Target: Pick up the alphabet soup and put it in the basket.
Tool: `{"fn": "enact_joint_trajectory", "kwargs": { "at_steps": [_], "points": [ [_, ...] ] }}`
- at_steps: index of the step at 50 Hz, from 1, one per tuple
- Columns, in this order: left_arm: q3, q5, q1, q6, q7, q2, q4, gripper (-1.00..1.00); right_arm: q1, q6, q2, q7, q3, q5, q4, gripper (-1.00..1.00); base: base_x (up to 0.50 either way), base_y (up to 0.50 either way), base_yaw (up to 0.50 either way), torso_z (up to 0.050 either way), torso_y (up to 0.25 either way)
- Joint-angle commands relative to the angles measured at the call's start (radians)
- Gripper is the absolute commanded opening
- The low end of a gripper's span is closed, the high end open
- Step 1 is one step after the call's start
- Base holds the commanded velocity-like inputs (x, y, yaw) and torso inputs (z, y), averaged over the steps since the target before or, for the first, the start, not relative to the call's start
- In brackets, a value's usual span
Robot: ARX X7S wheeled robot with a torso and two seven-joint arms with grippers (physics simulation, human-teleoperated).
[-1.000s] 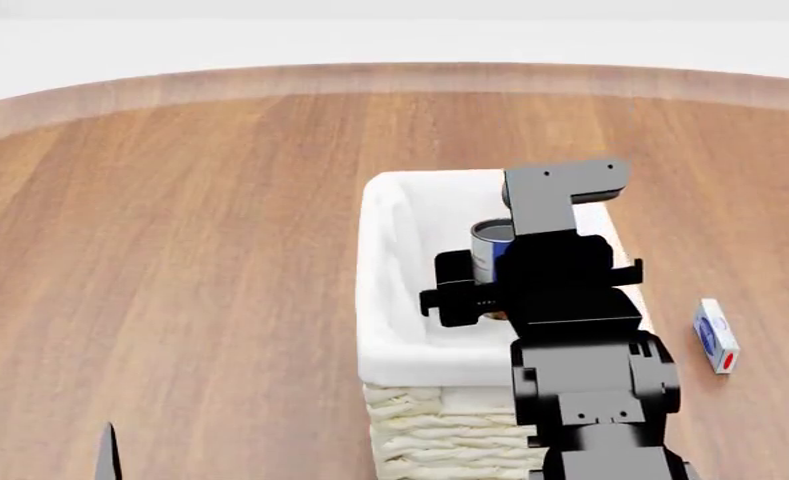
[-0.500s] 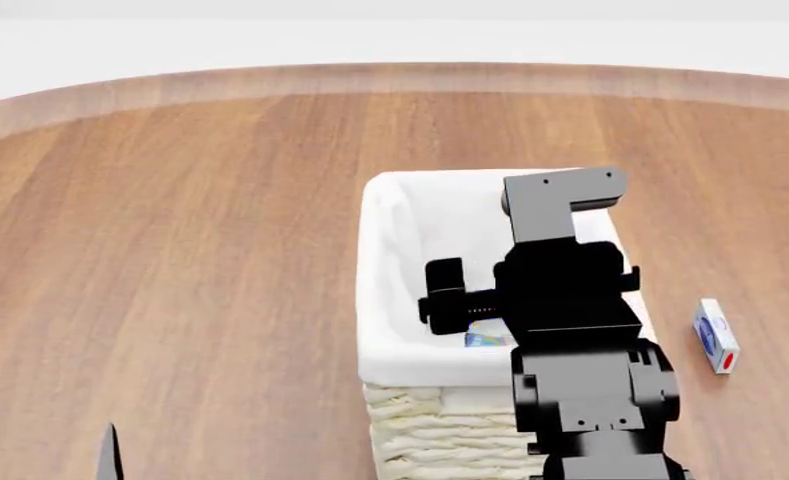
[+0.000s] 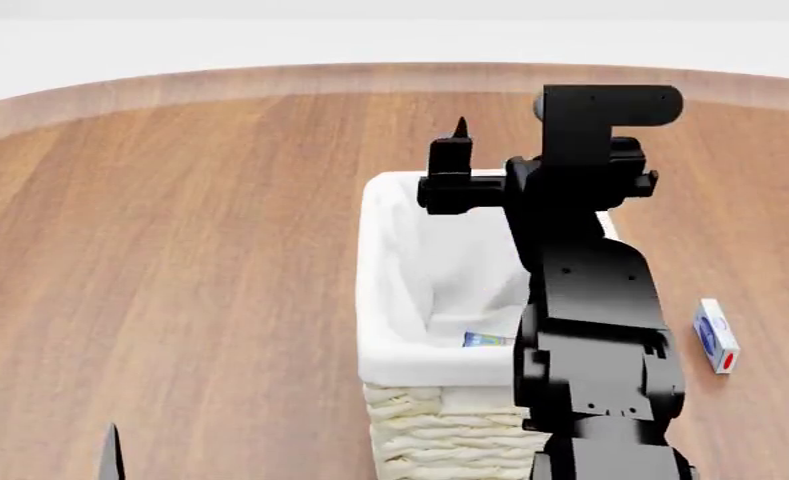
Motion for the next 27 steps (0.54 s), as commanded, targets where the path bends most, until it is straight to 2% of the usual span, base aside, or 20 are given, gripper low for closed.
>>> {"fn": "enact_joint_trajectory", "kwargs": {
  "at_steps": [1, 9, 19, 24, 27],
  "points": [
    [0.002, -0.002, 0.0, 0.001, -0.003, -0.002, 0.0, 1.0, 0.01, -0.09, -0.008, -0.015, 0.058, -0.018, 0.001, 1.0, 0.0, 0.0, 0.0, 0.0, 0.0],
    [0.002, -0.005, 0.0, 0.004, -0.003, -0.004, -0.002, 1.0, 0.023, -0.109, -0.002, -0.029, 0.094, -0.002, 0.001, 1.0, 0.0, 0.0, 0.0, 0.0, 0.0],
    [0.01, -0.001, -0.004, -0.001, -0.006, -0.005, 0.0, 1.0, 0.049, -0.229, 0.015, -0.024, 0.09, -0.015, -0.016, 1.0, 0.0, 0.0, 0.0, 0.0, 0.0],
    [0.011, -0.002, -0.004, -0.001, -0.006, -0.007, 0.004, 1.0, -0.199, 0.069, -0.004, -0.005, 0.074, -0.02, -0.663, 1.0, 0.0, 0.0, 0.0, 0.0, 0.0],
    [0.011, -0.003, -0.003, -0.002, -0.008, -0.008, 0.006, 1.0, -0.274, 0.181, -0.007, -0.008, 0.081, 0.014, -0.874, 1.0, 0.0, 0.0, 0.0, 0.0, 0.0]
  ]
}}
